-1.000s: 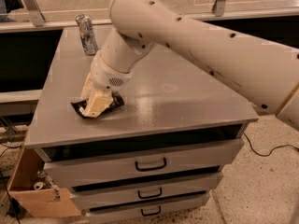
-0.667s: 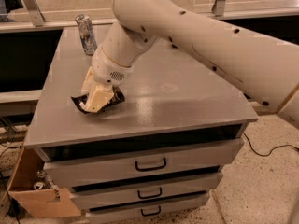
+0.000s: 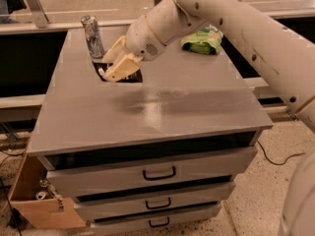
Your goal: Pick rxbar chocolate
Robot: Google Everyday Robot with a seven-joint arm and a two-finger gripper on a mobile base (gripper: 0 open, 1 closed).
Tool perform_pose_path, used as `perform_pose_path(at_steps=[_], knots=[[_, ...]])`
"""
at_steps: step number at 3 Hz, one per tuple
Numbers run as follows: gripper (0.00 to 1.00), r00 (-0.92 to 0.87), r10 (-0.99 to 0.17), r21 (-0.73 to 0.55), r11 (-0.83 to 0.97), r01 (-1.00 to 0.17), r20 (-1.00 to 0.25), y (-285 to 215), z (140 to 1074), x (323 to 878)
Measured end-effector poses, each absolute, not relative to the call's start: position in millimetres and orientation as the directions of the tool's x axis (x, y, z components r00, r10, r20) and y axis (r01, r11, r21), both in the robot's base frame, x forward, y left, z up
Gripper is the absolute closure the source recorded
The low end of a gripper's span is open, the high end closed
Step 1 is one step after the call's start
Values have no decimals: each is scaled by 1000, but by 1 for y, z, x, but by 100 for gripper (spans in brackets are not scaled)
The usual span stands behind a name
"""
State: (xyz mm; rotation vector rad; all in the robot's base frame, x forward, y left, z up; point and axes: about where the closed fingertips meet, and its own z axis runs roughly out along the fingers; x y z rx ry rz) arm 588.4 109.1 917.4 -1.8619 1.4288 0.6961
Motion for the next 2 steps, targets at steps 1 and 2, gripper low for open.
perform_pose_path(at_steps=[1,2], knots=[[100,201,-480,-179,-91,-980,-854,80,943,617],[100,160,-379,-163,-25,-986,-911,43,962,634]])
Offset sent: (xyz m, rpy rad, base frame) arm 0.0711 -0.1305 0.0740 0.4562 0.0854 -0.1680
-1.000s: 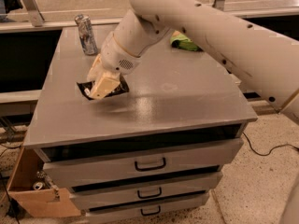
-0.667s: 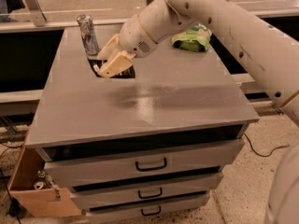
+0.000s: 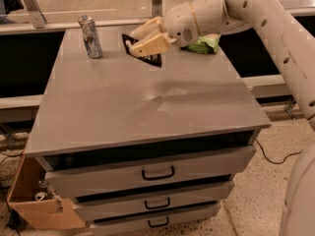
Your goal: Pick rxbar chocolate
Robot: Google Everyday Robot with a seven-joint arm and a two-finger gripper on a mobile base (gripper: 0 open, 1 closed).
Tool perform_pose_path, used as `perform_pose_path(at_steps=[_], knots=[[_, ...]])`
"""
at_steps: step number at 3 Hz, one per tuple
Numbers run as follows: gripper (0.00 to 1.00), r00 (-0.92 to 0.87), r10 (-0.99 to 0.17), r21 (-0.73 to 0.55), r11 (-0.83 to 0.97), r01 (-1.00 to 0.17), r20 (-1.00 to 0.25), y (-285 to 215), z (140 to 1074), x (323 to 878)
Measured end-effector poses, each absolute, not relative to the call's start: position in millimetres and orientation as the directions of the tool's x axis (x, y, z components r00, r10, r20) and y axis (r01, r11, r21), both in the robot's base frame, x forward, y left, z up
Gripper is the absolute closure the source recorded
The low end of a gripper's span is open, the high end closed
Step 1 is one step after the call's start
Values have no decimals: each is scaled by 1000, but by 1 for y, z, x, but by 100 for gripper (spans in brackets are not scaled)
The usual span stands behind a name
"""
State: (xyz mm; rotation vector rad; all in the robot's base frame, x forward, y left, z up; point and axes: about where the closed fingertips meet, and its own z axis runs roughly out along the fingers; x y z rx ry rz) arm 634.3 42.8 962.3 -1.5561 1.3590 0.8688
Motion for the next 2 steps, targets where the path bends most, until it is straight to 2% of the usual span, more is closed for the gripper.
perform_pose_path(at_steps=[1,2], knots=[[100,101,-332,-126,54,-991,-938,-3,972,644],[100,99,-327,-126,61,-990,-940,-7,974,645]])
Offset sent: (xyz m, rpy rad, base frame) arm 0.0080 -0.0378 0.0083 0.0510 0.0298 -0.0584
